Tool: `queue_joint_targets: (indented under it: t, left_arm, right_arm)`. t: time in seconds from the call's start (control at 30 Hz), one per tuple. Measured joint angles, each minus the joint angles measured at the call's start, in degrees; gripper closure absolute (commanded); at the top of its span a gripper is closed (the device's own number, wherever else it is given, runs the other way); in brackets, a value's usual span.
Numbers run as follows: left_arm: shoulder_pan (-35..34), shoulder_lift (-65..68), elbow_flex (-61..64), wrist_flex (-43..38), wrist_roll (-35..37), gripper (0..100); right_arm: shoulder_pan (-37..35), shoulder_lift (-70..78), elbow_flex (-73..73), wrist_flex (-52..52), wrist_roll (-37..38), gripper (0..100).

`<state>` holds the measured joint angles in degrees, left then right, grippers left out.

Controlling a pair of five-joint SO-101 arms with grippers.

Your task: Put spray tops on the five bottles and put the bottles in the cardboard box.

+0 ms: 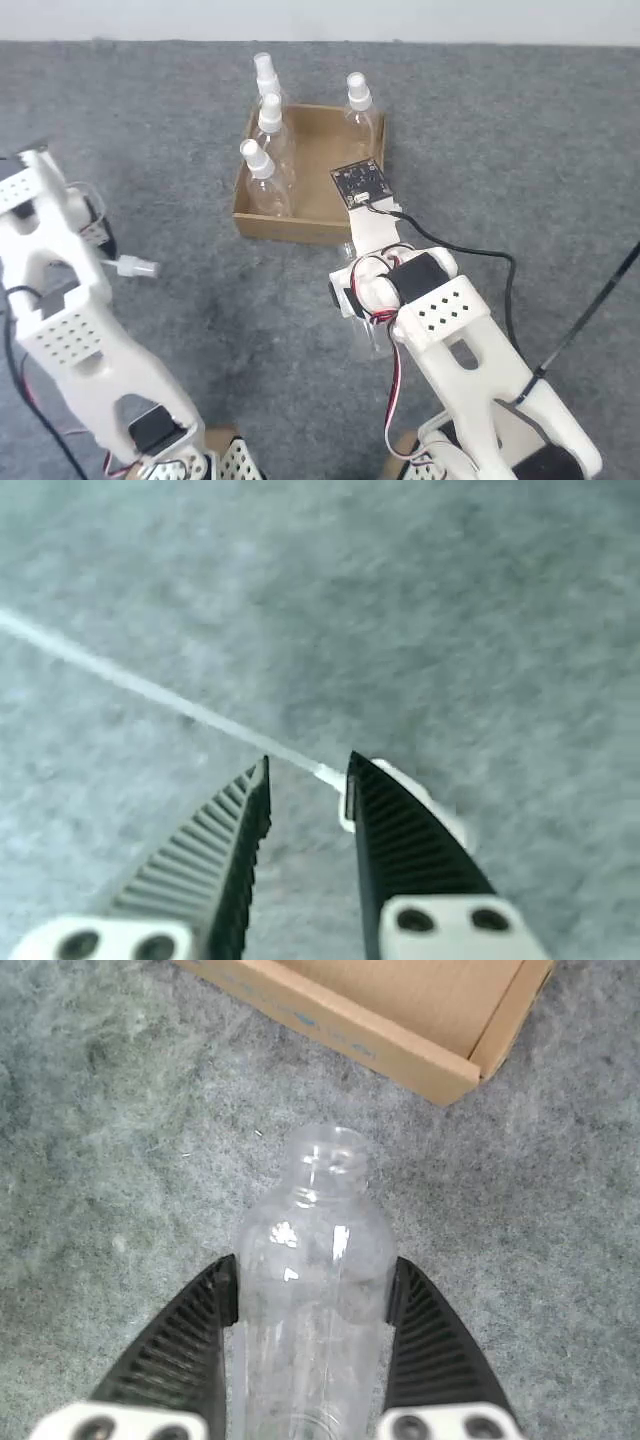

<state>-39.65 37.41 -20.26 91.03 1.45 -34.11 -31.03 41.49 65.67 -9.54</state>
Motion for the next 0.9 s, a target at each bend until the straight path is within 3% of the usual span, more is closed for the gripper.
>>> queue_joint_targets:
  t: [0.4,0.7,0.9]
  left_arm:
    - [-5.9,-0.4,-0.3,4.3,-7.2,89]
    - [-6.2,-4.8,-4.0,4.6,-7.0,88]
    - [-6.2,-6.1,-4.9,-1.7,-4.0,88]
  right_arm:
    - [0.0,0.0,0.0,0.0,0.0,97.9]
    - [0.0,0.0,0.0,0.0,0.0,97.9]
    - [0.0,0.0,0.0,0.0,0.0,97.9]
